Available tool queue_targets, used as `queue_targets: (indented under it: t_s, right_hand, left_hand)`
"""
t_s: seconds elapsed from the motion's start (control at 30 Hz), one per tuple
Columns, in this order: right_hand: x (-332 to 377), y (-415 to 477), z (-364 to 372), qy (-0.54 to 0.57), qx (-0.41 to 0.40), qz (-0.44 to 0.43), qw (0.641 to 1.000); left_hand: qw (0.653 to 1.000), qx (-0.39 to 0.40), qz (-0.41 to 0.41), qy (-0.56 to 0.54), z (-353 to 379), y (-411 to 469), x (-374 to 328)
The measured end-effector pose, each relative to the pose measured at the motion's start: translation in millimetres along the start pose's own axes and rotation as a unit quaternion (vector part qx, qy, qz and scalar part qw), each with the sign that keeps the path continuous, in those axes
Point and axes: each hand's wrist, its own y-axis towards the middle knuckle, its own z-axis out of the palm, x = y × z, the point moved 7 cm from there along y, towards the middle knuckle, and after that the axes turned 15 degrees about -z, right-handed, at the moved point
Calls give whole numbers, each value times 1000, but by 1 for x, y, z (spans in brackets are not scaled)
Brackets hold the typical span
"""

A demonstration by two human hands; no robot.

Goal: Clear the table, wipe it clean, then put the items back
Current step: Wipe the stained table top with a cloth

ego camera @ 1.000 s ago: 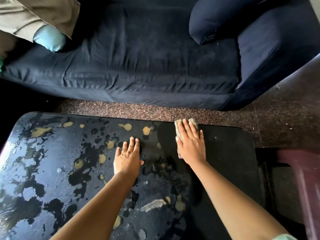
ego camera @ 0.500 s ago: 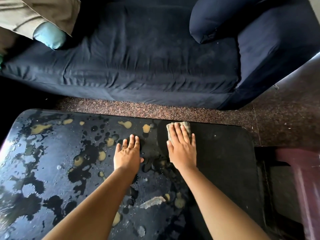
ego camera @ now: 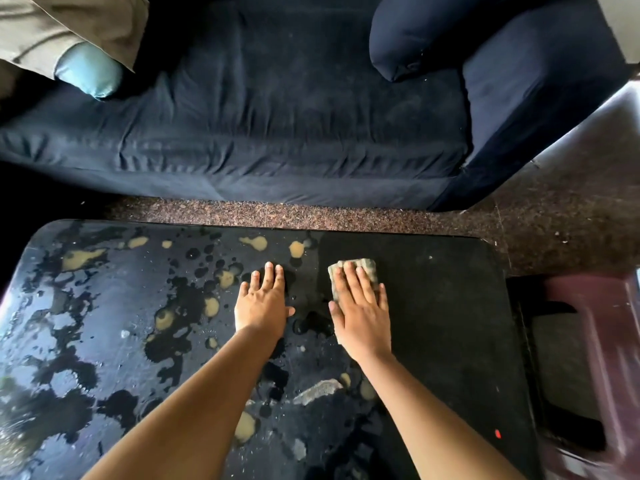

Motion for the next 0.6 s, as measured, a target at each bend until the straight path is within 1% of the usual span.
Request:
queue_targets:
  t_s: [0.03,0.07,0.13,0.17,0.2,0.23,0.27,0.3,0.33,0.37,0.4,0.43,0.47,0.5,0.53,0.57,0.6]
  right_hand:
    - [12,-10,4,-5,8,-48,999]
    - [19,-23,7,-14,24,-115,993]
    - [22,-50,10,-42,72,-256,963]
    - [17,-57,12,-60,91,-295,949]
    - [9,-59,12,-74,95,-288,950]
    - [-2,-55,9,-78,84,-236,965]
    - [-11,-47,5,-69,62,-143,985]
    - [-17,-38,1,-51,32,-36,998]
    - [-17,-31,-2,-34,9,51,998]
    - [-11,-27,-2,-23,-10,111,993]
    - [-2,-24,-2,-7,-22,138,990]
    - [7,-24,1,-1,-26,127,992]
    - [16,-28,5,-3,-14,82,997]
    - [24,-36,9,-16,6,8,1000]
    - [30,-47,12,-31,29,-82,996]
    - [31,-60,14,-43,54,-167,984]
    - [26,-70,13,-60,75,-232,968]
  left_hand:
    - [1000,-2,2,2,-1,0,0]
    - [1000,-3,4,5,-2,1,-1]
    - [1000,2,10,10,-2,-1,1]
    - [1000,5,11,13,-2,-2,2]
    - [1000,4,15,20,-2,-3,2]
    - [999,0,18,27,-2,-4,2]
    - [999,-3,22,34,-3,-3,2]
    - [999,-3,26,38,-3,-4,2]
    - [999,-2,27,40,-2,-3,2]
    - [999,1,28,43,-1,-4,1]
    - [998,1,29,47,-1,-3,1]
    - [998,0,31,51,0,-4,1]
    - [998,-1,31,53,0,-4,1]
    - [998,0,30,55,0,-4,1]
    - [998,-1,31,57,0,-4,1]
    - [998,0,32,58,-1,-3,1]
    - [998,1,34,58,-1,-3,1]
